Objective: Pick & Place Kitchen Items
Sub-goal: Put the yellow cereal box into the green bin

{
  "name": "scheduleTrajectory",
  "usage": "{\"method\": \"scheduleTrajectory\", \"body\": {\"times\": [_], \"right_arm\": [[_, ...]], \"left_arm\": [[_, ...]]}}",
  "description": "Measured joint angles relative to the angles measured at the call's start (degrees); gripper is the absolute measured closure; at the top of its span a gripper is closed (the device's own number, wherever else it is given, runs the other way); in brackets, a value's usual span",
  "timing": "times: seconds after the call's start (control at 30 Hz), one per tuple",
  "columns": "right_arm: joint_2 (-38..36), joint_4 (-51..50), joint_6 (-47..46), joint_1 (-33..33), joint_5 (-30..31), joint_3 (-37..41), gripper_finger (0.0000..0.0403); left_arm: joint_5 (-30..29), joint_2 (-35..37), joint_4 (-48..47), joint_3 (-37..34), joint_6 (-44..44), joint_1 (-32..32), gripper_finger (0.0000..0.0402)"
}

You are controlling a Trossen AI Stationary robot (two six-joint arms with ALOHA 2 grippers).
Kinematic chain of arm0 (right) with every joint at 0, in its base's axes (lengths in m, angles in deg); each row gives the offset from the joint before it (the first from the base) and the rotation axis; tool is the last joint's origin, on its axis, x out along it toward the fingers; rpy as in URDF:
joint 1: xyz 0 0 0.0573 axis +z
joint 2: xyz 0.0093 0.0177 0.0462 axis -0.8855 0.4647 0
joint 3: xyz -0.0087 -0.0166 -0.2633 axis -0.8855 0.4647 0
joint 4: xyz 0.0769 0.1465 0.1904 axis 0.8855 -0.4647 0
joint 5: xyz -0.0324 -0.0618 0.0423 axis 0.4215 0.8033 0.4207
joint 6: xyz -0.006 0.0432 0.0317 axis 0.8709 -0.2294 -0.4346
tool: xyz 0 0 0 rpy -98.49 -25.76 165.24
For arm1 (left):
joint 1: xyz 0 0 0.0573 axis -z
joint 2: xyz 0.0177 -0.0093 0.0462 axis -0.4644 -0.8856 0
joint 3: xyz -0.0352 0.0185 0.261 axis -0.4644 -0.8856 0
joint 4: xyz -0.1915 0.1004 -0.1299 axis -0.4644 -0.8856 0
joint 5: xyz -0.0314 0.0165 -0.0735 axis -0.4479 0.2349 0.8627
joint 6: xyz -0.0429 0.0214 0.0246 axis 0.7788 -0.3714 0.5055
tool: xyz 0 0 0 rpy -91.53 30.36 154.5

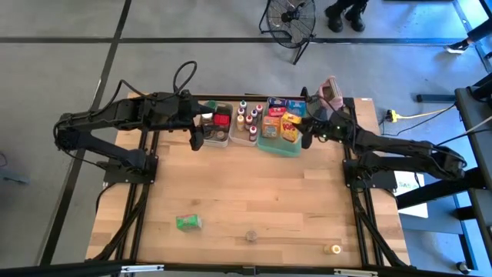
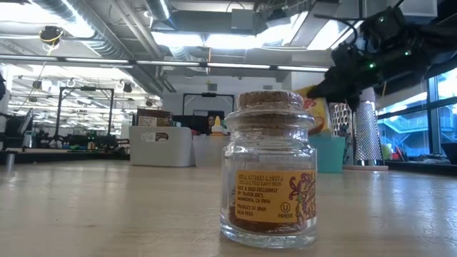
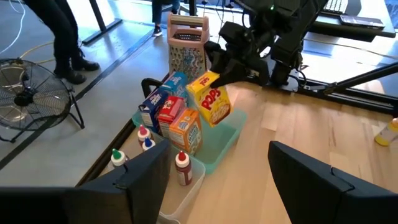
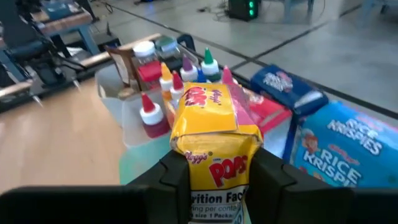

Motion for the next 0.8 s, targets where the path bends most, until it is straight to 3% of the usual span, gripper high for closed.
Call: {"method": "scheduleTrajectory", "body": {"times": [0.33, 0.8], "right_arm": [[5.0, 2.1, 0.2, 0.0, 0.5, 0.0, 0.0268], [5.3, 2.5, 3.0, 0.0, 3.1, 0.0, 0.0211]], "left_arm": [[0.0, 0.0, 0.0, 0.0, 0.0, 0.0, 0.0139], [1.3, 0.0, 0.0, 0.0, 0.0, 0.0, 0.0139]]}}
